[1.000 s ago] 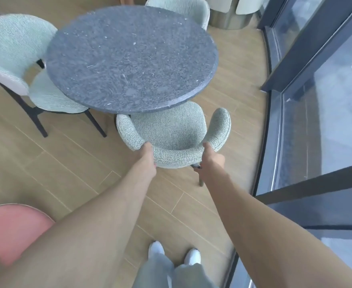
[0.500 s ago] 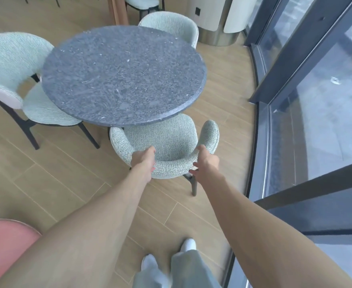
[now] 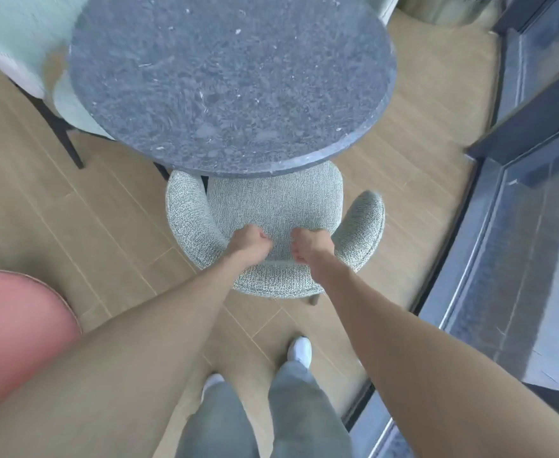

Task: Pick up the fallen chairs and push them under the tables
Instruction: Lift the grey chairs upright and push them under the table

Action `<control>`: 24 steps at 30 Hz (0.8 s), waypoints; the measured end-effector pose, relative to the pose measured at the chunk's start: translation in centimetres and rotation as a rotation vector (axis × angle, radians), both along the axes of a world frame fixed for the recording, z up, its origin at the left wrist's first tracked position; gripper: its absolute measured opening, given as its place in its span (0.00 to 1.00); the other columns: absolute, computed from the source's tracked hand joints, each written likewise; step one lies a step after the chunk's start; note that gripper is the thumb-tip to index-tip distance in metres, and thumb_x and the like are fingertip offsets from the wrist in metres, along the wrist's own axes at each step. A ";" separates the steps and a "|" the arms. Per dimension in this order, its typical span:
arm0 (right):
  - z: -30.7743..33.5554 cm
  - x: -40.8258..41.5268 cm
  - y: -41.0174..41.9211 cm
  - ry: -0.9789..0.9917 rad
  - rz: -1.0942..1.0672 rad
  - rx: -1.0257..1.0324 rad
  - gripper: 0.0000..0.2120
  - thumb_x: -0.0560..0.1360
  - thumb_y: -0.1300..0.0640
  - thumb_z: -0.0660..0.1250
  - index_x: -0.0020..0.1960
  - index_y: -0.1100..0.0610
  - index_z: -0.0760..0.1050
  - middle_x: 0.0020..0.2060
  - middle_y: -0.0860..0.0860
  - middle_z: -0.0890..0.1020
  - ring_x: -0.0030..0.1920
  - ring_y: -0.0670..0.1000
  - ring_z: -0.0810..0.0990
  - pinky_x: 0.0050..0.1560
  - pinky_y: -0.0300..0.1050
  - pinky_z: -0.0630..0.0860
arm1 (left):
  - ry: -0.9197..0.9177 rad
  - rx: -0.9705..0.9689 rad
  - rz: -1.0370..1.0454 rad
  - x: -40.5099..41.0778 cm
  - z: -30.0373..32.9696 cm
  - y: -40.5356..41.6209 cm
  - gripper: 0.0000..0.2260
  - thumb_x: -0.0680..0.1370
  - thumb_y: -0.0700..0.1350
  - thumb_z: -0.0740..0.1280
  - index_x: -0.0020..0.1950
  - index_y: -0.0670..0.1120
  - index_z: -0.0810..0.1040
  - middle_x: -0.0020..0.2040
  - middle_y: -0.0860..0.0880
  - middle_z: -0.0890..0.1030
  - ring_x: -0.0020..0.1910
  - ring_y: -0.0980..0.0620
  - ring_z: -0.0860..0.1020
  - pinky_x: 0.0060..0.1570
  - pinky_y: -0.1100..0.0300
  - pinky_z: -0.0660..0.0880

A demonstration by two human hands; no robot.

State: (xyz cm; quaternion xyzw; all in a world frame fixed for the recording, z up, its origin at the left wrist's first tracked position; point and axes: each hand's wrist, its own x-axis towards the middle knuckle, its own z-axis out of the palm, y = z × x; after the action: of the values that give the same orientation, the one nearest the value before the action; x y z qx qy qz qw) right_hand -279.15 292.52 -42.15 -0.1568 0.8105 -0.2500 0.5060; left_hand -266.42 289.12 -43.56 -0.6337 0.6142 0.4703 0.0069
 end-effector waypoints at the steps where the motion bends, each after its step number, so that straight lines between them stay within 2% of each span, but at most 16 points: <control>1: -1.4 -0.3 -0.8 0.064 0.164 0.021 0.09 0.78 0.55 0.62 0.40 0.56 0.69 0.37 0.52 0.73 0.36 0.50 0.72 0.43 0.42 0.75 | -0.035 0.011 -0.088 -0.1 -1.1 -0.8 0.07 0.81 0.41 0.64 0.53 0.40 0.80 0.48 0.48 0.81 0.43 0.51 0.80 0.42 0.60 0.77; 3: -4.8 -0.5 -2.0 0.220 0.561 0.097 0.12 0.79 0.56 0.60 0.37 0.53 0.67 0.34 0.50 0.70 0.32 0.48 0.68 0.32 0.38 0.69 | -0.128 0.046 -0.227 0.0 -3.9 -2.3 0.08 0.81 0.38 0.63 0.57 0.41 0.80 0.57 0.46 0.81 0.49 0.49 0.81 0.52 0.55 0.79; 4: -6.4 -0.4 -2.5 0.248 0.701 0.141 0.09 0.80 0.58 0.59 0.41 0.51 0.69 0.34 0.50 0.70 0.31 0.47 0.67 0.27 0.37 0.67 | -0.175 0.067 -0.282 0.0 -5.2 -2.9 0.09 0.80 0.37 0.63 0.58 0.41 0.80 0.59 0.46 0.81 0.51 0.48 0.81 0.55 0.54 0.78; 5: -8.2 -0.4 -2.9 0.251 0.825 0.169 0.06 0.81 0.59 0.58 0.51 0.52 0.73 0.35 0.51 0.72 0.30 0.46 0.69 0.23 0.35 0.65 | -0.224 0.087 -0.345 0.0 -6.8 -3.5 0.10 0.81 0.38 0.62 0.60 0.40 0.79 0.61 0.45 0.81 0.54 0.47 0.81 0.57 0.53 0.78; 6: -10.4 -0.4 -3.5 0.255 0.908 0.185 0.11 0.81 0.60 0.58 0.63 0.56 0.72 0.37 0.53 0.75 0.31 0.46 0.71 0.22 0.35 0.65 | -0.263 0.101 -0.410 -0.1 -8.4 -4.3 0.11 0.81 0.38 0.61 0.61 0.40 0.79 0.62 0.43 0.80 0.57 0.46 0.80 0.59 0.53 0.77; 7: -12.4 -0.2 -4.0 0.262 0.995 0.227 0.14 0.82 0.61 0.58 0.66 0.62 0.70 0.41 0.55 0.78 0.32 0.46 0.72 0.23 0.35 0.65 | -0.291 0.123 -0.482 -0.3 -10.4 -4.9 0.11 0.81 0.38 0.61 0.62 0.39 0.78 0.62 0.43 0.79 0.59 0.46 0.79 0.60 0.53 0.76; 9: -14.6 -0.3 -4.9 0.282 1.116 0.279 0.13 0.83 0.59 0.57 0.62 0.64 0.73 0.49 0.56 0.81 0.35 0.48 0.74 0.29 0.36 0.67 | -0.331 0.155 -0.588 -1.0 -13.1 -5.5 0.11 0.81 0.37 0.61 0.62 0.38 0.77 0.58 0.43 0.79 0.59 0.45 0.79 0.55 0.55 0.75; 11: -17.0 -0.1 -6.0 0.291 1.186 0.320 0.15 0.83 0.56 0.56 0.60 0.64 0.75 0.53 0.57 0.81 0.43 0.51 0.78 0.42 0.40 0.74 | -0.353 0.161 -0.665 -2.1 -15.8 -6.2 0.11 0.81 0.37 0.61 0.61 0.37 0.77 0.54 0.43 0.78 0.56 0.45 0.79 0.50 0.56 0.74; 13: -18.4 -0.2 -6.8 0.318 1.254 0.352 0.17 0.84 0.54 0.54 0.64 0.62 0.74 0.62 0.58 0.79 0.57 0.56 0.79 0.58 0.50 0.75 | -0.382 0.167 -0.716 -3.0 -17.8 -6.6 0.12 0.82 0.39 0.62 0.64 0.39 0.76 0.60 0.42 0.79 0.58 0.44 0.79 0.52 0.55 0.74; 15: -20.7 -0.3 -7.6 0.323 1.319 0.389 0.17 0.84 0.53 0.54 0.67 0.59 0.73 0.67 0.57 0.76 0.66 0.57 0.75 0.67 0.55 0.70 | -0.396 0.199 -0.742 -3.6 -20.5 -7.4 0.14 0.83 0.41 0.62 0.67 0.40 0.75 0.65 0.41 0.78 0.61 0.43 0.78 0.58 0.54 0.74; 19: -23.4 -0.8 -8.9 0.275 1.429 0.483 0.19 0.83 0.51 0.54 0.71 0.55 0.70 0.72 0.54 0.72 0.72 0.55 0.70 0.70 0.55 0.67 | -0.435 0.303 -0.836 -4.4 -23.9 -8.4 0.16 0.84 0.47 0.59 0.69 0.42 0.74 0.68 0.42 0.76 0.65 0.43 0.76 0.67 0.52 0.71; 21: -24.6 -1.0 -9.6 0.256 1.458 0.516 0.20 0.84 0.49 0.54 0.73 0.53 0.69 0.73 0.53 0.71 0.73 0.54 0.69 0.71 0.55 0.66 | -0.482 0.360 -0.873 -4.5 -25.2 -9.0 0.17 0.85 0.49 0.56 0.70 0.44 0.73 0.69 0.44 0.75 0.66 0.44 0.75 0.69 0.51 0.70; 24: -25.7 -1.4 -10.3 0.186 1.488 0.583 0.22 0.84 0.48 0.51 0.74 0.54 0.67 0.74 0.54 0.69 0.74 0.54 0.67 0.72 0.56 0.65 | -0.547 0.465 -0.824 -4.2 -26.7 -9.8 0.22 0.84 0.54 0.53 0.76 0.46 0.67 0.73 0.44 0.71 0.70 0.44 0.71 0.68 0.50 0.68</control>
State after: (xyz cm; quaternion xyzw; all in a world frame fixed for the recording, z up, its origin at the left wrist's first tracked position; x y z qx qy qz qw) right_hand -280.54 282.20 -67.88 -0.5373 0.5652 0.3885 0.4908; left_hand -270.60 279.36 -70.21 -0.4215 0.6673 0.3701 0.4900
